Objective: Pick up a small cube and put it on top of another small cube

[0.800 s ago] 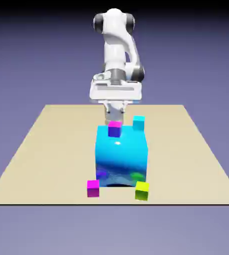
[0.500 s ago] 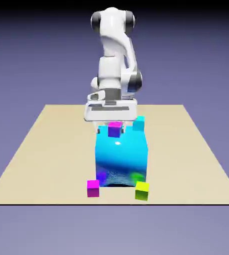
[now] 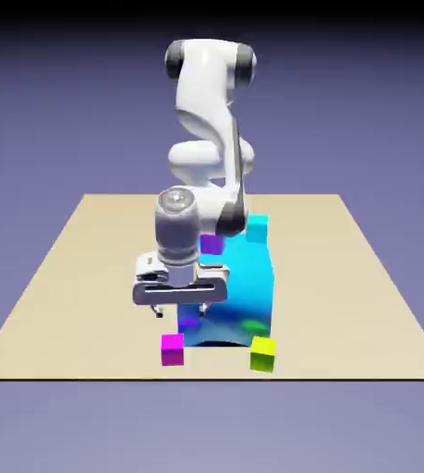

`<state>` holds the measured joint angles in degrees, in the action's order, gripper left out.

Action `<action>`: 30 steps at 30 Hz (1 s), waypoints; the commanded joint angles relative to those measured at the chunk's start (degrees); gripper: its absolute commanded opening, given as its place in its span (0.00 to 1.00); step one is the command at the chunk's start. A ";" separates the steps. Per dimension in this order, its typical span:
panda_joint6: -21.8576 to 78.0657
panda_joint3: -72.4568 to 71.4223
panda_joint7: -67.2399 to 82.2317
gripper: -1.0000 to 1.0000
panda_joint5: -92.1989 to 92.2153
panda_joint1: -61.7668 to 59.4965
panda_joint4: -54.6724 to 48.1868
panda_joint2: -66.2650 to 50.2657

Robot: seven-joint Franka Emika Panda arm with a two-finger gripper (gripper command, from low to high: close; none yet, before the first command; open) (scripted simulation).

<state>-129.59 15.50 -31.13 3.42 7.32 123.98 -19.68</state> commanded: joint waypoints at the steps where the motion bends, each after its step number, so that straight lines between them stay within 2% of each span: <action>1: 1.76 0.62 0.45 0.50 0.14 0.26 -1.47 -2.08; 5: 5.88 2.05 1.50 0.50 0.45 0.88 -4.90 -6.93; 9: -2.89 0.41 2.71 0.50 2.52 -0.45 -2.49 -13.42; 10: -2.89 0.41 2.71 0.00 2.52 -0.45 -2.49 -13.42; 16: 7.90 2.45 0.66 0.00 3.53 2.43 -4.77 -4.53; 26: 22.75 -0.60 -4.02 0.00 17.27 10.47 -0.27 16.23; 30: 26.93 -6.23 -4.12 0.00 14.07 10.01 3.82 24.54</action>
<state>-102.65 9.27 -35.21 17.64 17.57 127.80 4.86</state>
